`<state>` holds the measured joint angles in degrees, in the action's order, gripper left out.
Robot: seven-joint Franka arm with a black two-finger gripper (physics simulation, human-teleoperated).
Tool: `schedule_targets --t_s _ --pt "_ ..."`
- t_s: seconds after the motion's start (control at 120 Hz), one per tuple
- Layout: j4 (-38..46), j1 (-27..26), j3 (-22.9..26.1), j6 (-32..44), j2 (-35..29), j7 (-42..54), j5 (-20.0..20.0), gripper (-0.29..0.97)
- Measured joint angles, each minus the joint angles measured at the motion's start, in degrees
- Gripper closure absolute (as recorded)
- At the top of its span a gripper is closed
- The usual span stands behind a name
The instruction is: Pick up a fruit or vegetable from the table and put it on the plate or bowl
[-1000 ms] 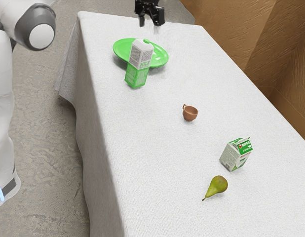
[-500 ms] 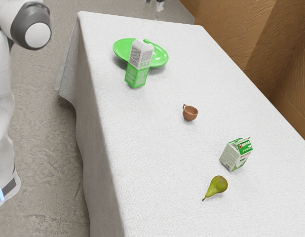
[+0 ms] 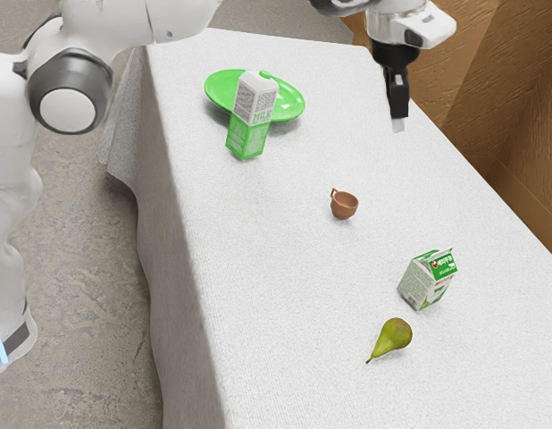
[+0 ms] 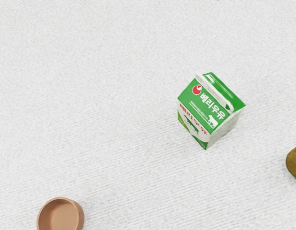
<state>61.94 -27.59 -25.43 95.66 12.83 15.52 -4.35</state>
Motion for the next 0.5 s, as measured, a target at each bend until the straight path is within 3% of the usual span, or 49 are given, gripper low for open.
schedule_targets --t_s 0.067,0.158,0.225,0.358,0.5 --pt "1.72 3.88 7.96 0.52 0.36 -0.37 0.74 0.02" --pt "5.61 14.46 27.85 1.02 -0.53 -1.91 4.85 0.02" --pt "7.23 17.60 35.89 1.26 -0.31 -3.55 7.35 0.02" --pt "7.85 17.71 42.15 1.56 1.40 -7.28 9.68 0.02" --pt "7.94 16.69 43.60 1.73 5.54 -14.13 10.23 0.02"
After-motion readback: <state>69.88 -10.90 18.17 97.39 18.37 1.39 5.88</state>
